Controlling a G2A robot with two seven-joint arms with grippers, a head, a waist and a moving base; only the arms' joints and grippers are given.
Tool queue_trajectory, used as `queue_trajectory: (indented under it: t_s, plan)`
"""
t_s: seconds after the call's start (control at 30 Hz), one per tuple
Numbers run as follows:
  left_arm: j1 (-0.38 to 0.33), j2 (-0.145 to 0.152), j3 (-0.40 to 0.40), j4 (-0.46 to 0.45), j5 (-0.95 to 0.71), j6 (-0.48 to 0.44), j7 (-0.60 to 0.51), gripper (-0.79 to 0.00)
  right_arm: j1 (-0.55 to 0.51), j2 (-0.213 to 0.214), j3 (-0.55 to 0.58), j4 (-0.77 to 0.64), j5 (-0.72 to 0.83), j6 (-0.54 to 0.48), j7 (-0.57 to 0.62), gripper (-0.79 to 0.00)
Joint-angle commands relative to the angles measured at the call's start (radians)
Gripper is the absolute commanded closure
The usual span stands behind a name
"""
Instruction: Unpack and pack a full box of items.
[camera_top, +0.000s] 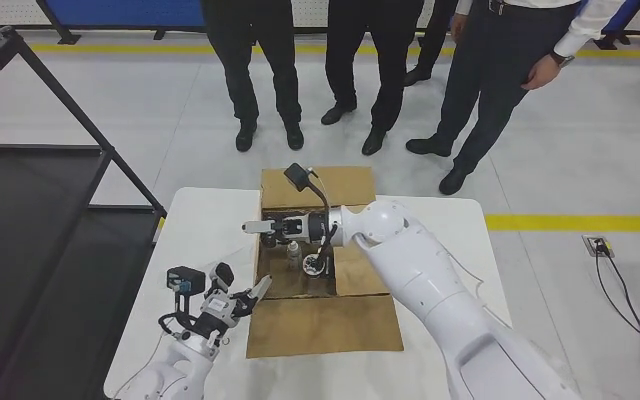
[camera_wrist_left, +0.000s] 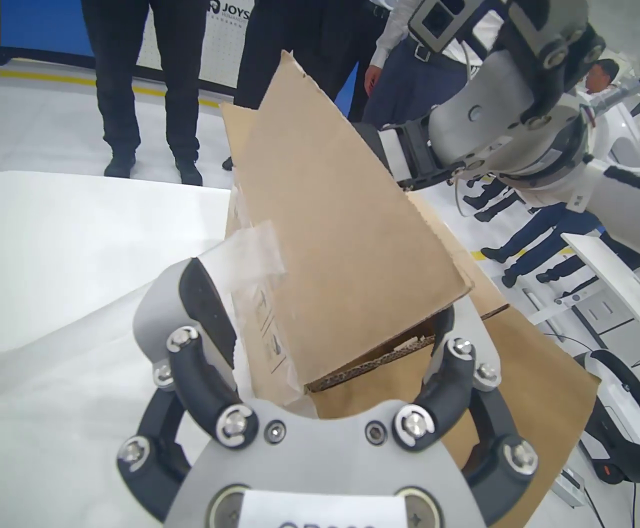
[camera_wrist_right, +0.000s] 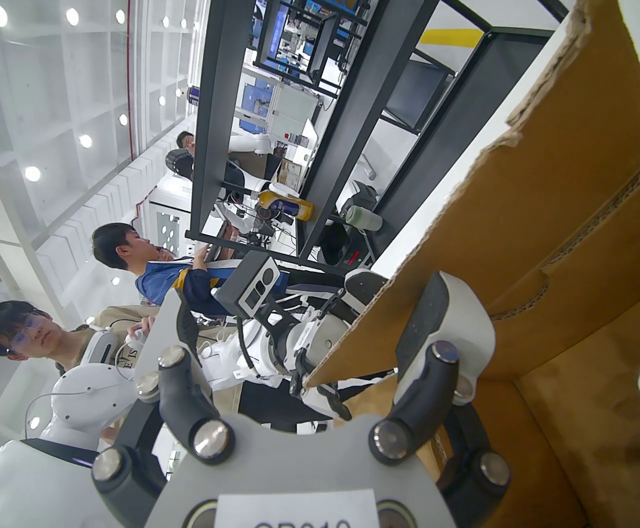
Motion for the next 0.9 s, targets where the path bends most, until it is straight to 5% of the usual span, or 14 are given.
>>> queue_trajectory:
  t_s: [0.0, 0.43, 0.87]
  plan:
    - [0.007, -0.001, -0.013, 0.001, -0.016, 0.007, 0.002, -0.785, 0.002, -0.002, 0.001, 0.002, 0.003, -0.008, 0.014, -0.785]
    - [0.07, -0.005, -0.129, -0.001, -0.101, 0.011, 0.03, -0.785, 0.02, 0.005, 0.036, 0.027, 0.006, -0.082, 0.022, -0.785]
    - [0.101, -0.008, -0.222, 0.049, -0.199, -0.002, -0.02, -0.785, 0.006, 0.079, 0.088, 0.025, -0.11, -0.094, -0.036, -0.785]
